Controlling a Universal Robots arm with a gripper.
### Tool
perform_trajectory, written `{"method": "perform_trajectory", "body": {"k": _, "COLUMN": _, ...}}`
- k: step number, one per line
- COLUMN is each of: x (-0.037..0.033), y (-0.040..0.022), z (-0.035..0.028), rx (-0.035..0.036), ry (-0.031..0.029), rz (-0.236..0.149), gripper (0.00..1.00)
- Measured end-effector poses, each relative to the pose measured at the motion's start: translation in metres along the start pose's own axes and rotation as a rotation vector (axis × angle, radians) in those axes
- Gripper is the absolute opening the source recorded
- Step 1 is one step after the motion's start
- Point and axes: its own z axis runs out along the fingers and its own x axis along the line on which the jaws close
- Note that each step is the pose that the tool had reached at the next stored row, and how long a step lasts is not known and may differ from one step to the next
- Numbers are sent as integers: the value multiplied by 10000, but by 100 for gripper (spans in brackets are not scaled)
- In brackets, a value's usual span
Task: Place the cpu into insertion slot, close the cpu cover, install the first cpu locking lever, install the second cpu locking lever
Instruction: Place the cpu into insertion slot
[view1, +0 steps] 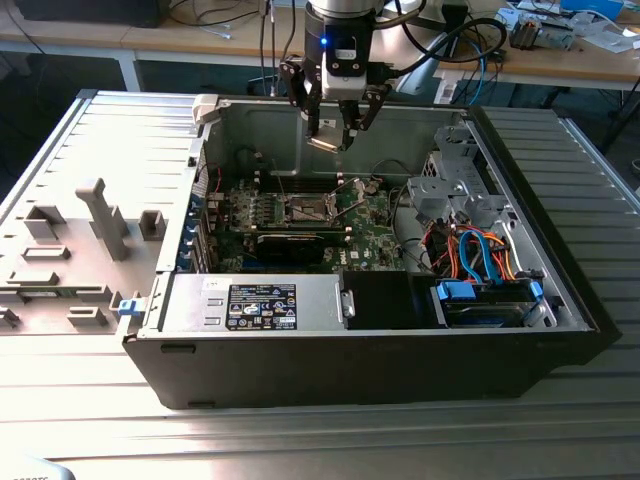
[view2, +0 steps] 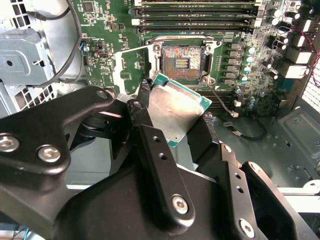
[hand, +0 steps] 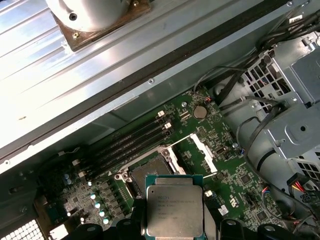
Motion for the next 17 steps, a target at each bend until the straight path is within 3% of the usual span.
{"method": "perform_trajectory", "body": {"k": 5, "x": 0, "y": -1, "z": 6, "rx": 42, "ry": -29, "rz": 63, "gripper": 54}}
{"method": "perform_trajectory", "body": {"k": 17, "x": 0, "y": -1, "z": 14, "rx": 49, "ry": -41, "rz": 180, "gripper": 54}}
